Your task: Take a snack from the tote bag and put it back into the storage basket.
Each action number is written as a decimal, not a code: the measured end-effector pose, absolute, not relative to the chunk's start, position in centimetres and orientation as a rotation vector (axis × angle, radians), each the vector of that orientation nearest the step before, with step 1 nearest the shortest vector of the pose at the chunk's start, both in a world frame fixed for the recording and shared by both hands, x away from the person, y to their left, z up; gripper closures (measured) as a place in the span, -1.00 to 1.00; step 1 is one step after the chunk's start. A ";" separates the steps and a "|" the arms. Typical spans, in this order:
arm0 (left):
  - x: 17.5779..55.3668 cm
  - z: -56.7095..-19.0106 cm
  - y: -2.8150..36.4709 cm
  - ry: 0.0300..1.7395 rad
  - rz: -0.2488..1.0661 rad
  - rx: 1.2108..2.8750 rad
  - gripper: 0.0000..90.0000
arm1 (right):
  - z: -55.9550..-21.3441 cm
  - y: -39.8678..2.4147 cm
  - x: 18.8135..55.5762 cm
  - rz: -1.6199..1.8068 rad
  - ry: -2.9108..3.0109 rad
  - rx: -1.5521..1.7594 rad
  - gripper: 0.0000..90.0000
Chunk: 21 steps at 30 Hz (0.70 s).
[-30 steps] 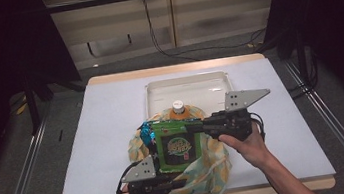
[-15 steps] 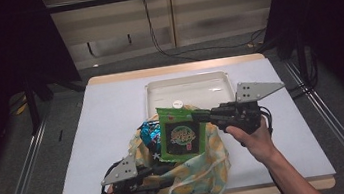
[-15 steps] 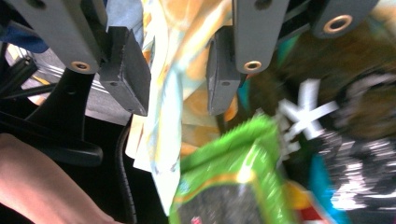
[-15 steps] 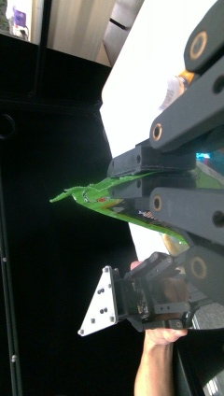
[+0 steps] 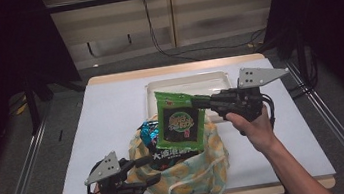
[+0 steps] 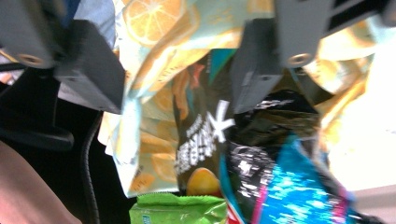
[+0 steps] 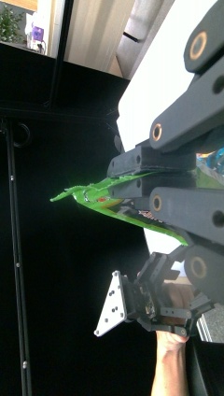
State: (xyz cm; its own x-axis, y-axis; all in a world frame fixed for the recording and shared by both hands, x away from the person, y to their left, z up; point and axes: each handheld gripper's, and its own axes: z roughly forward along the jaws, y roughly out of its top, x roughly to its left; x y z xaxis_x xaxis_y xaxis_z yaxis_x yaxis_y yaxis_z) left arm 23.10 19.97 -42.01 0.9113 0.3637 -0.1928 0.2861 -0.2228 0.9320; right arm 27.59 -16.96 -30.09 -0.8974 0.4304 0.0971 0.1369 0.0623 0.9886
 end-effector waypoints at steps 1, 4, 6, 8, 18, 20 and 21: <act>23.2 -41.9 20.2 0.495 0.097 1.827 -0.34 | -29.9 -16.9 27.6 1.929 2.114 0.578 0.98; 23.7 -41.9 20.8 0.525 0.128 1.809 -0.51 | -29.5 -17.1 27.8 1.921 2.111 0.569 0.98; 24.0 -42.0 21.2 0.540 0.150 1.801 -0.58 | -29.4 -17.3 27.9 1.902 2.117 0.571 0.98; 24.3 -42.2 21.6 0.556 0.170 1.806 -0.68 | -29.1 -17.6 28.2 1.904 2.112 0.572 0.98; 25.1 -42.5 24.6 0.662 0.245 1.741 -0.83 | -27.0 -19.1 29.0 1.907 2.062 0.572 0.98; 25.3 -42.4 25.0 0.679 0.252 1.710 -0.87 | -26.6 -19.4 29.2 1.906 2.049 0.580 0.98; 25.4 -42.4 25.2 0.694 0.261 1.716 -0.88 | -26.5 -19.5 29.3 1.904 2.044 0.583 0.98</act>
